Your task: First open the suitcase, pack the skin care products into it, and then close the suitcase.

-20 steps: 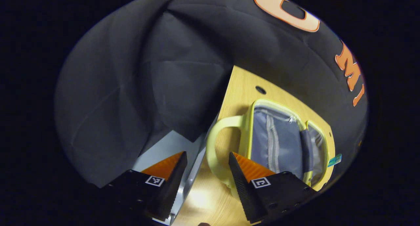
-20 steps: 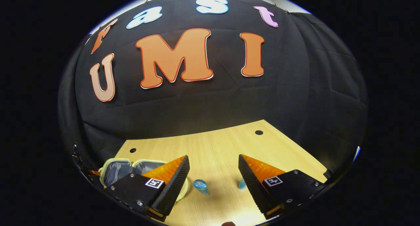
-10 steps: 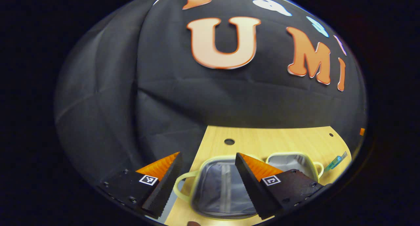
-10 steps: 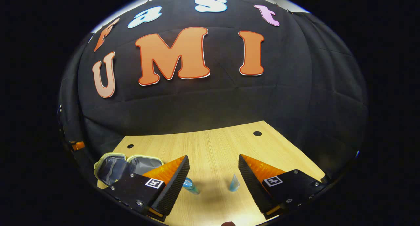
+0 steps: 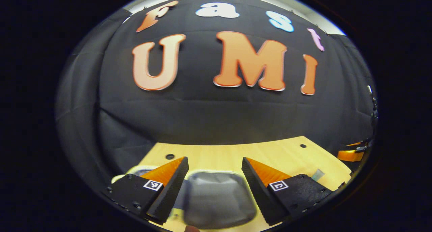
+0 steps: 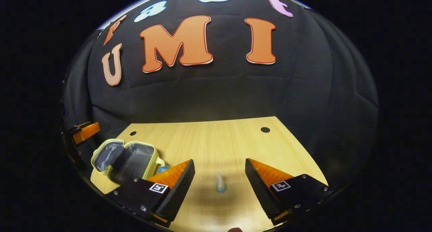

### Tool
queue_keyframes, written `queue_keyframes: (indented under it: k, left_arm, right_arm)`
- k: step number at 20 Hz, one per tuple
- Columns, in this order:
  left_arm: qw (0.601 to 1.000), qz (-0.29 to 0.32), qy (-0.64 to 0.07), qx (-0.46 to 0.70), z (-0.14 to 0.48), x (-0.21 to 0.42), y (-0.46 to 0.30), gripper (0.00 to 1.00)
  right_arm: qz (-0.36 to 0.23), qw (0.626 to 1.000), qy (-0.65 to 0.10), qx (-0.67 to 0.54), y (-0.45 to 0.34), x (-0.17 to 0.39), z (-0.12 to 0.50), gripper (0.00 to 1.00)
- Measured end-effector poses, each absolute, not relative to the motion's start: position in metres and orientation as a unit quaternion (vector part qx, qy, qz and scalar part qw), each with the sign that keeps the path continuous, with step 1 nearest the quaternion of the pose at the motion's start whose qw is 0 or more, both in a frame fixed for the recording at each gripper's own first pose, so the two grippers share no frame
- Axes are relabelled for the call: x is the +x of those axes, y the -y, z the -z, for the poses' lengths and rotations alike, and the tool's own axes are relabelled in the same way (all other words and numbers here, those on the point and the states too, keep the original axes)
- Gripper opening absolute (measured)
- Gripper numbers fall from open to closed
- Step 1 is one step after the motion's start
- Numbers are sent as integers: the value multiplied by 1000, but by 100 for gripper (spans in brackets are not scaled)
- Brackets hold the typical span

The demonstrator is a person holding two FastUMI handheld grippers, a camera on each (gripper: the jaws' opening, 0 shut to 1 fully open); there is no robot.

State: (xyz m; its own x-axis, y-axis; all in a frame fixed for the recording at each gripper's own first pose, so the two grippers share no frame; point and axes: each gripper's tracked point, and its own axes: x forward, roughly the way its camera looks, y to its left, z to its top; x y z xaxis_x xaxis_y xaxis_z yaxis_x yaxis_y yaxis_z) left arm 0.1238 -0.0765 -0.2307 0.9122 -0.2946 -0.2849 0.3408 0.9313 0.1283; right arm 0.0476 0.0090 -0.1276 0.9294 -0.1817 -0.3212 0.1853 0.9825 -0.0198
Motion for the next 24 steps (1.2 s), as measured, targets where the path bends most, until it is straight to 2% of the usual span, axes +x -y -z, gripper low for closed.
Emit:
queue_keyframes:
  k: [4,8,12,24]
  left_arm:
    - [961,198,-167,100,293,84,151,98]
    - [957,181,-200,102,338,59,180,98]
    - [947,193,-223,127,375,43,204,98]
    - [941,178,-252,138,467,70,236,99]
  right_arm:
    - [87,980,-178,4,27,42,134,95]
    - [75,978,-195,-4,48,38,151,95]
    - [62,972,-227,7,53,36,178,96]
    - [79,961,-267,8,83,18,202,96]
